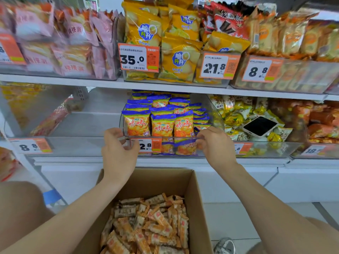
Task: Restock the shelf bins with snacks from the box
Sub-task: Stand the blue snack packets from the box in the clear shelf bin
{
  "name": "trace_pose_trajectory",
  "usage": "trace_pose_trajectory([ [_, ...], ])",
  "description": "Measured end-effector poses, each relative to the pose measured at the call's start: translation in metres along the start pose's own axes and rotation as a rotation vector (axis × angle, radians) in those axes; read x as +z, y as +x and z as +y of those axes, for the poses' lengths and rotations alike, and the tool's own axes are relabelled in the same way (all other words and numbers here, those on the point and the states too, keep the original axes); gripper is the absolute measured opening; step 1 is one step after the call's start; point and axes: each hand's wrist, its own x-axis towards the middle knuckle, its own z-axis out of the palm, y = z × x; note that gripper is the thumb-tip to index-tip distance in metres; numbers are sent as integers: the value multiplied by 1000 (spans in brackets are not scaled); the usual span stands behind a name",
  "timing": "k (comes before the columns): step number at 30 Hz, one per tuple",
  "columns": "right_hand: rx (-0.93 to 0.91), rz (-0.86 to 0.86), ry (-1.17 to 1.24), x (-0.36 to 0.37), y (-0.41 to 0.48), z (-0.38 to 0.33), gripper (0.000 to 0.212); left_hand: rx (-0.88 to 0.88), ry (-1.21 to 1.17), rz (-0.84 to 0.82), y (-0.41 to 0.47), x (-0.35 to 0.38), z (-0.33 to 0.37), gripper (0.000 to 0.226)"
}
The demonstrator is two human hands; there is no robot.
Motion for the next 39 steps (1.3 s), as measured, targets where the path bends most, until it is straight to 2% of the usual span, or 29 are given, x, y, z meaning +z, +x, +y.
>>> trace_pose_trajectory([
  [5, 49, -38, -25, 14, 8, 1, 4, 89, 41, -70, -6, 21, -3, 54],
  [9, 73, -66, -29, 20, 6, 2, 5, 186, 157, -176, -15, 33, -8, 64],
  [13, 81, -142, -59, 9, 5, -6, 12, 151, 174, -298, -21, 35, -4, 72],
  [15, 79, -133, -114, 2, 3, -16, 24, 147, 187, -328, -22, 28, -1, 69],
  [17, 29, -79, -92, -4, -2, -36, 30, 166, 230, -344, -23, 16, 2, 61],
  [19, -106, -49, 51, -8, -10, -63, 23, 203, 368, -397, -25, 2, 8, 52],
  [21, -210, -126, 159, -10, -18, -90, 14, 307, 565, -484, -26, -15, 17, 38],
  [24, -260, -288, 198, -2, -19, -119, 16, 469, 818, -606, -21, -40, 21, 29],
  [27, -278, -472, 141, 10, -8, -139, 21, 439, 1063, -745, -7, -60, 2, 43],
  [30, -311, -705, 28, 25, 3, -155, 24, 375, 1331, -993, 6, -73, -26, 63],
  [34, -352, -1012, -177, 43, 9, -168, 33, 387, 1320, -1176, 12, -82, -62, 64],
  [37, -353, -1090, -193, 48, 7, -180, 36, 370, 1238, -1335, 11, -86, -86, 59],
  [39, -350, -1094, -156, 49, 3, -196, 35, 428, 1176, -1375, 10, -90, -99, 44],
])
